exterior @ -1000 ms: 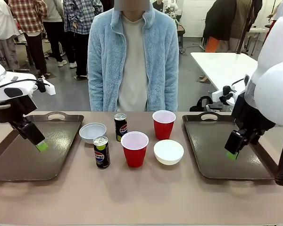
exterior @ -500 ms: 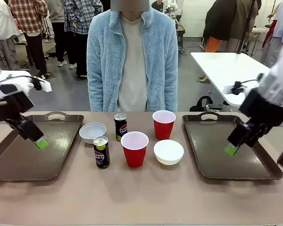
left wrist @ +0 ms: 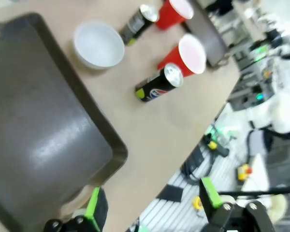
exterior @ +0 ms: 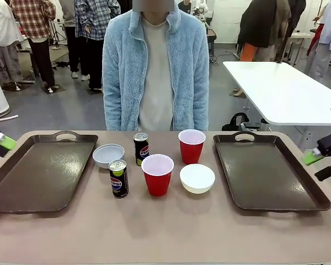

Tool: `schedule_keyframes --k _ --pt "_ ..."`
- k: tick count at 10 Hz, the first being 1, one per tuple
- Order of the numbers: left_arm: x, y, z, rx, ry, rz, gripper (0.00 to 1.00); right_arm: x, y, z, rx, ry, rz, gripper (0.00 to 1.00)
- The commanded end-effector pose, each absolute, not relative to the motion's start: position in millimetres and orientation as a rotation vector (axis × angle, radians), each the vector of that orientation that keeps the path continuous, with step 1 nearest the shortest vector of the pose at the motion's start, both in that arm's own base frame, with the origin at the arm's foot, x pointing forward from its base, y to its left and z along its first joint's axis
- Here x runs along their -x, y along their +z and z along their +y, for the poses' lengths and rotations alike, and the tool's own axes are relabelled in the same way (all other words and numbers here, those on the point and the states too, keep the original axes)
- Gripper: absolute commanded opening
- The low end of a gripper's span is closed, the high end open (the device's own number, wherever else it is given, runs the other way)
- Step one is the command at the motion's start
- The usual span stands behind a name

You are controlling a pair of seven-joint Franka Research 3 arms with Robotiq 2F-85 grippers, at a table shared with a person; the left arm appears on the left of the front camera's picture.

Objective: Prepare tableware on both trays.
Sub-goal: Pick up a Picnic Bowl from the table and place it on a Handle tray.

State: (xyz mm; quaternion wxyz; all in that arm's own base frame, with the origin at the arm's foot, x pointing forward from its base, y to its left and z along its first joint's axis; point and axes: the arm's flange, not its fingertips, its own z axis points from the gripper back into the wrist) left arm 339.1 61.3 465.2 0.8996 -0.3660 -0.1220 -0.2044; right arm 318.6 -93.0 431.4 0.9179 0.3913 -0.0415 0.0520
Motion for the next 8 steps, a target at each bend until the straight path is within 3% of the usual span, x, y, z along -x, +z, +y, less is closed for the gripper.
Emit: schedule_keyframes --k 1,8 --pt "-362 461 93 0.827 -0.387 -0.214 1.0 -333 446 -117 -0.867 0.045 -0.106 1.0" --pt "-359 447 177 0.88 -0.166 -0.224 1.0 -308 461 -175 -0.896 -0.097 -0.147 1.0"
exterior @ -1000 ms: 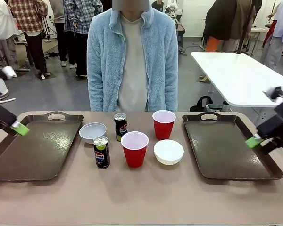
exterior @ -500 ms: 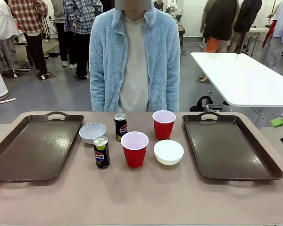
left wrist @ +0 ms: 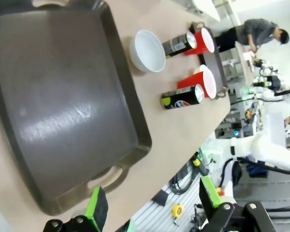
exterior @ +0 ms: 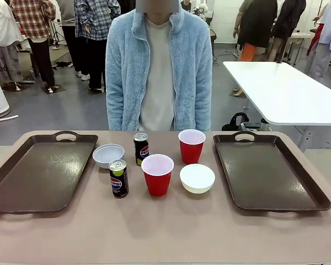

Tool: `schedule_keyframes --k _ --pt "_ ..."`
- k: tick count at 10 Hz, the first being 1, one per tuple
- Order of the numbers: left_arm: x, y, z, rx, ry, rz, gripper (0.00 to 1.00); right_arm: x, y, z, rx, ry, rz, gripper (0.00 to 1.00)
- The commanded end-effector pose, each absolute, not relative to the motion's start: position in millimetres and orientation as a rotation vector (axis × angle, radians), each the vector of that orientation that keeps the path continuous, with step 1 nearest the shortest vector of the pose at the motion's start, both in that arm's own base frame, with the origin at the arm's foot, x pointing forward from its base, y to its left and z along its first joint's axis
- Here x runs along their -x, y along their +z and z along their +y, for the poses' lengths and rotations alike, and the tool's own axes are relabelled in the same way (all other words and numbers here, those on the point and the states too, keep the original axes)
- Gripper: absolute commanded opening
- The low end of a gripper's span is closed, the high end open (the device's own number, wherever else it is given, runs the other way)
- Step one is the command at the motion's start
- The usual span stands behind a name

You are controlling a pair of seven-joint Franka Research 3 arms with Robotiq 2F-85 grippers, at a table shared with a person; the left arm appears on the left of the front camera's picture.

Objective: Prepare tableware on both trays.
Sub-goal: Pick up a Picnic Bowl from the table and place it on a Handle tray.

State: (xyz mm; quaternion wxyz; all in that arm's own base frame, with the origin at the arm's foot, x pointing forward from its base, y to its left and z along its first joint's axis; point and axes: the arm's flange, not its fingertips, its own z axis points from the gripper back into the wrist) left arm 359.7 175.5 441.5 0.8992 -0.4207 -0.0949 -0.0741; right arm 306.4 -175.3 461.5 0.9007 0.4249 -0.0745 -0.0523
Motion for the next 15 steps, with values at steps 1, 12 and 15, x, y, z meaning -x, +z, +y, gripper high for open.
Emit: schedule_keyframes --k 1,12,15 --pt "-355 449 184 0.874 -0.152 -0.234 1.0 -305 461 -176 -0.893 -0.087 -0.139 1.0" --pt "-348 458 195 0.837 -0.125 -0.252 1.0 -299 458 -175 -0.895 -0.097 -0.123 1.0" --pt "-348 458 195 0.837 -0.125 -0.252 1.0 -299 458 -175 -0.895 -0.097 -0.123 1.0"
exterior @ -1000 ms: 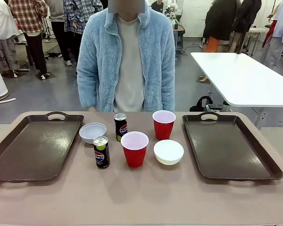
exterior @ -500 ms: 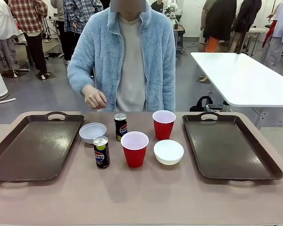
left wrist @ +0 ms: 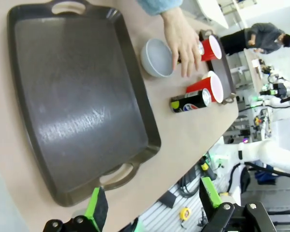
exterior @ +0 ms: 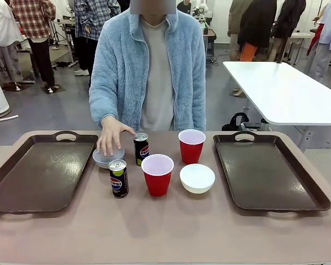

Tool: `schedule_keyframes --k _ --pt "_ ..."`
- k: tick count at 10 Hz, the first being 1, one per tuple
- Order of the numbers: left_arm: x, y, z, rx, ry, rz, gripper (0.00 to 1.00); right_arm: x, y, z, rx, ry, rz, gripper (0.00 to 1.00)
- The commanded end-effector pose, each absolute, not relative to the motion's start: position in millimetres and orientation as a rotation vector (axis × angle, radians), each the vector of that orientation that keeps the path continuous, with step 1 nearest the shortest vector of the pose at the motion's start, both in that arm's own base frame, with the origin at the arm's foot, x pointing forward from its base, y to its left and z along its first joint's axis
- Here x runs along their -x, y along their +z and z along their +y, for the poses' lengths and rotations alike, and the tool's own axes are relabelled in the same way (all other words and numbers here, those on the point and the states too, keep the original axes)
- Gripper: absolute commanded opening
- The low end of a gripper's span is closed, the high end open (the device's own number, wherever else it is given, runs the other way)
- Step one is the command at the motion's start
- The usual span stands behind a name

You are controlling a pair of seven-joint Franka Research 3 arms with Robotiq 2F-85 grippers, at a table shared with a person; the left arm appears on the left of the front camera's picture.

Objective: Prepare tableware on both trays.
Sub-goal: Pick up a Picnic Bowl from the table and place it on a Handle tray.

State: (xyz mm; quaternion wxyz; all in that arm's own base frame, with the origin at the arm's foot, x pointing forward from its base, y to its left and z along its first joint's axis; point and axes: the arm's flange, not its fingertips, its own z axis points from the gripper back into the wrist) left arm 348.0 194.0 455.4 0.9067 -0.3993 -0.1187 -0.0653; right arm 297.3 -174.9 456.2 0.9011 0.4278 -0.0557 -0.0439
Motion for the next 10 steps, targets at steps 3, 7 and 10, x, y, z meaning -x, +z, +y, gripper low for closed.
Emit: schedule_keyframes --k 3,7,10 --pt "-348 458 195 0.837 -0.125 -0.252 1.0 -304 467 -132 -0.789 -0.088 -0.063 1.0" --pt "-348 458 195 0.837 -0.125 -0.252 1.0 -305 525 -7 -0.502 -0.106 -0.073 1.0" --pt "-348 458 195 0.837 -0.125 -0.252 1.0 -316 518 99 -0.302 -0.059 -0.028 1.0"
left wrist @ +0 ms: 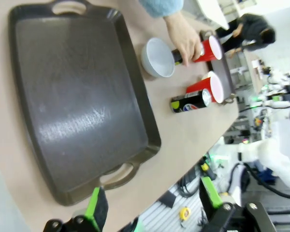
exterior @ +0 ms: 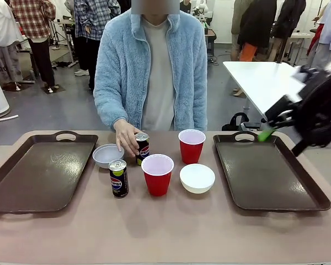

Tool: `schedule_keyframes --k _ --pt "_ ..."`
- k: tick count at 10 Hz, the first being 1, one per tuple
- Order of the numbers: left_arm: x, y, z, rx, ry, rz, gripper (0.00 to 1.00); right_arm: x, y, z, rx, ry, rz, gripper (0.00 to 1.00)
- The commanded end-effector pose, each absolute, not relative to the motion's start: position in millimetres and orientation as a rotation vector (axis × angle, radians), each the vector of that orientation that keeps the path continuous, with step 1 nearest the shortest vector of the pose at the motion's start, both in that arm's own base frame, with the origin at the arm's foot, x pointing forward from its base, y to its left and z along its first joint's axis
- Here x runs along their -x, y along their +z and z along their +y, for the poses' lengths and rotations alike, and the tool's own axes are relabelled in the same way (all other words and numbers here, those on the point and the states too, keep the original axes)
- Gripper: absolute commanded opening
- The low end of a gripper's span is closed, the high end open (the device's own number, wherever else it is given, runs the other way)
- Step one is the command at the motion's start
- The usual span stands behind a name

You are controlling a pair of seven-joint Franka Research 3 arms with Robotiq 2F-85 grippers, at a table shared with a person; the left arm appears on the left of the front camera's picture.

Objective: Prepare tableware on both trays.
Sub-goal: Pick up a Picnic Bowl from the table and place it on a Handle tray.

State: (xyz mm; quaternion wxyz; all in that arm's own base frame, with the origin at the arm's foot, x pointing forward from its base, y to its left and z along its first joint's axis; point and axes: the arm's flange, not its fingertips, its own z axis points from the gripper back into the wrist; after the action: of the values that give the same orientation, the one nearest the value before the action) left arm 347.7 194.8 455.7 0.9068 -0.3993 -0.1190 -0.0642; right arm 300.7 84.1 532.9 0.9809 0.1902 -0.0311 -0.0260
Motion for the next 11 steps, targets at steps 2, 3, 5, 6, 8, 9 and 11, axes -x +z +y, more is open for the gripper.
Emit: schedule_keyframes --k 2,3,5,6,8,9,11 --pt "-348 458 195 0.837 -0.125 -0.252 1.0 -333 485 146 -0.198 -0.064 0.012 1.0" --pt "-348 458 195 0.837 -0.125 -0.252 1.0 -340 471 154 -0.156 -0.073 0.029 1.0" --pt "-348 458 195 0.837 -0.125 -0.252 1.0 -321 479 133 -0.296 0.068 0.005 1.0" --pt "-348 458 195 0.837 -0.125 -0.252 1.0 -328 463 160 -0.179 -0.031 0.031 1.0" --pt "-348 458 195 0.837 -0.125 -0.252 1.0 -328 463 160 -0.179 -0.031 0.031 1.0" --pt "-348 458 195 0.837 -0.125 -0.252 1.0 -328 463 160 -0.179 -0.031 0.031 1.0" --pt "-348 458 195 0.837 -0.125 -0.252 1.0 -336 447 181 -0.143 -0.064 0.008 1.0"
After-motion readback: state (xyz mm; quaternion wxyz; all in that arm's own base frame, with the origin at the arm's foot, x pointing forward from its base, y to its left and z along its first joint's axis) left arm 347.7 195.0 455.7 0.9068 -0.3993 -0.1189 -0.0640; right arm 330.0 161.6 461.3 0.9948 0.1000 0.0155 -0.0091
